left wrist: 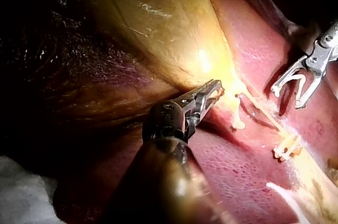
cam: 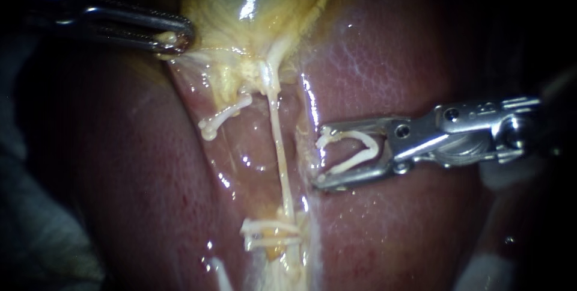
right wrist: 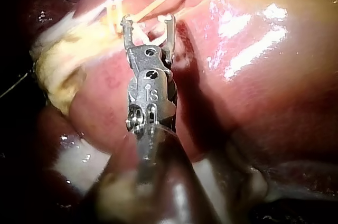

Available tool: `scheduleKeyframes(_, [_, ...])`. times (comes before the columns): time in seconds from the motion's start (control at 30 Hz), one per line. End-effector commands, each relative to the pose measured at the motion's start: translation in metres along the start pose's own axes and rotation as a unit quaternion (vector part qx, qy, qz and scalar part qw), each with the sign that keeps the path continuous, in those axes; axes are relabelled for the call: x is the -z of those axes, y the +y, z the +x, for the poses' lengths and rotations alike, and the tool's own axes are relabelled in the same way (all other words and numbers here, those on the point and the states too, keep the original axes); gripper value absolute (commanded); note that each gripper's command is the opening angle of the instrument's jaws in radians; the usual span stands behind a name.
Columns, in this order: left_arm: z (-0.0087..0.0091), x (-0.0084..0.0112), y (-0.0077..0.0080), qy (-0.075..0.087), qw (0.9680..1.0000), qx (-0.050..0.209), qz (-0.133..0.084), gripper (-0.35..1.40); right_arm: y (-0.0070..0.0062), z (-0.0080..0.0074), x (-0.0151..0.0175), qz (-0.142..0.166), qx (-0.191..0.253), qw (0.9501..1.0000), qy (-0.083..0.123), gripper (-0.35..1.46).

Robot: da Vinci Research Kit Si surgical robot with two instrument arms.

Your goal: Clipping first clip right tube

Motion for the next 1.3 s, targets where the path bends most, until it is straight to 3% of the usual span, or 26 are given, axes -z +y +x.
scheduleKeyframes(0.03, [0.0000, 0.0000, 0.0000, 0.000, 1.0000, 0.000, 0.000, -0.35, 0.0000, -0.0002, -0.0002, 0.001, -0.001, 1.0000, -0.001, 0.50])
scheduleKeyframes(0.7, [0.0000, 0.0000, 0.0002, 0.000, 1.0000, 0.000, 0.001, -0.35, 0.0014, -0.0033, -0.0076, 0.034, -0.024, 0.9990, -0.014, 0.50])
scheduleKeyframes(1.07, [0.0000, -0.0001, 0.0002, 0.000, 1.0000, 0.000, 0.001, -0.35, 0.0005, -0.0027, -0.0085, 0.082, -0.047, 0.9947, 0.039, 0.50])
scheduleKeyframes(1.3, [0.0000, -0.0001, 0.0003, 0.000, 1.0000, 0.000, 0.001, -0.35, -0.0004, -0.0021, -0.0084, 0.111, -0.057, 0.9908, 0.053, 0.46])
